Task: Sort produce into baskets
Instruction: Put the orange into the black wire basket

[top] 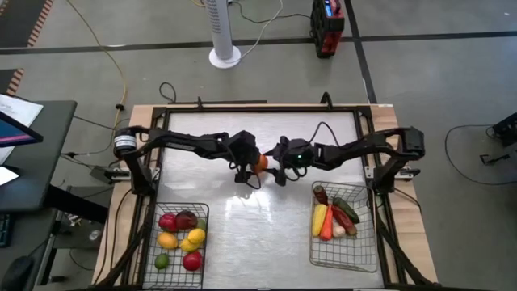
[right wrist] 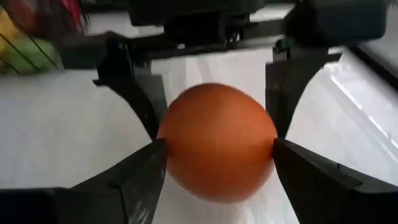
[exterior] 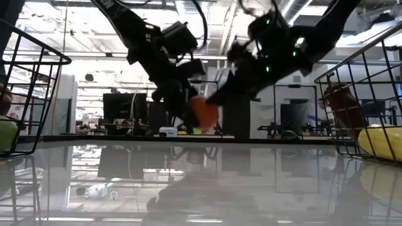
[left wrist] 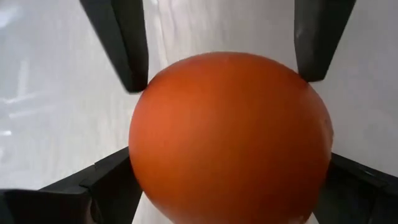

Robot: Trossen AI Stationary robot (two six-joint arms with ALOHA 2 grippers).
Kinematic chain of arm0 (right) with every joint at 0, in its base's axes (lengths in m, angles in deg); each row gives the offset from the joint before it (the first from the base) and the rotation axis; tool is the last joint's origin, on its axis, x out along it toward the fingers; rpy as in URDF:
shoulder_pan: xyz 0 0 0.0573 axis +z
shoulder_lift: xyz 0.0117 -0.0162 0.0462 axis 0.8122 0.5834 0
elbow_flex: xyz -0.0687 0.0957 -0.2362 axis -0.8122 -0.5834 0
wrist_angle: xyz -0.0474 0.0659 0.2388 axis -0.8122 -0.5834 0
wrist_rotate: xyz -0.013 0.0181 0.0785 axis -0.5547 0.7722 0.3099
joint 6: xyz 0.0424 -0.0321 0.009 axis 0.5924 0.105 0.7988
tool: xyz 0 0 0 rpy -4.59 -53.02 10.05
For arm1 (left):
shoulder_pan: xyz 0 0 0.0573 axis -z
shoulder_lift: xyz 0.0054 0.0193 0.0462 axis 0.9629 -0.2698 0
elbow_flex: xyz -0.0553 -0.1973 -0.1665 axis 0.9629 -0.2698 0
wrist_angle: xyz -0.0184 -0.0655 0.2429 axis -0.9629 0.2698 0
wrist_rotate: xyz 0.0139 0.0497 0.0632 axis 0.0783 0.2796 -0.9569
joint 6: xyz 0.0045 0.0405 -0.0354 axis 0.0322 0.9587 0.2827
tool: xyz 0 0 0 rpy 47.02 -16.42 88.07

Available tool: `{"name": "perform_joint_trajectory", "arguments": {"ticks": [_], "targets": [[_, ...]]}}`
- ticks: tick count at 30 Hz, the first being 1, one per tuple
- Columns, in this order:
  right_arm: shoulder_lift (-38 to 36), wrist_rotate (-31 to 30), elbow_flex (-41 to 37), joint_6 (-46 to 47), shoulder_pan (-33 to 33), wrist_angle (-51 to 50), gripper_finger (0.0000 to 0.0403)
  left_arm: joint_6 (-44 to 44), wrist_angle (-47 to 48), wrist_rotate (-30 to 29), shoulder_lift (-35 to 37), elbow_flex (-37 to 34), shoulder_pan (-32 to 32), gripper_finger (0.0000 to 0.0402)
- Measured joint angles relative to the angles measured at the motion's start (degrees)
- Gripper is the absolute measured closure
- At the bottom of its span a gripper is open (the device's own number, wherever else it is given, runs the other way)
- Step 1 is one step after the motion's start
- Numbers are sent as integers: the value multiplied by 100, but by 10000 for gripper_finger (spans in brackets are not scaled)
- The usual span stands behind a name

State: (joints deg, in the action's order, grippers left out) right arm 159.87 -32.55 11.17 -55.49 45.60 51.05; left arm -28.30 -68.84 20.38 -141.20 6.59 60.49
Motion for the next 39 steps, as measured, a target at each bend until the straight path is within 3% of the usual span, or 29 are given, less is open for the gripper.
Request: {"name": "perform_joint_trajectory", "arguments": {"ticks": [11,23,28,39], "targets": [[-595,-38,7,-17,187,-129,85,-126,-240,456,335,18,54,42],[-827,-37,-2,90,232,-127,85,-155,-247,514,636,27,82,56],[-1139,-35,-6,68,232,-180,85,-155,-336,482,780,27,73,76],[-1833,-33,-22,59,232,-270,85,-192,-391,579,974,33,75,76]]}}
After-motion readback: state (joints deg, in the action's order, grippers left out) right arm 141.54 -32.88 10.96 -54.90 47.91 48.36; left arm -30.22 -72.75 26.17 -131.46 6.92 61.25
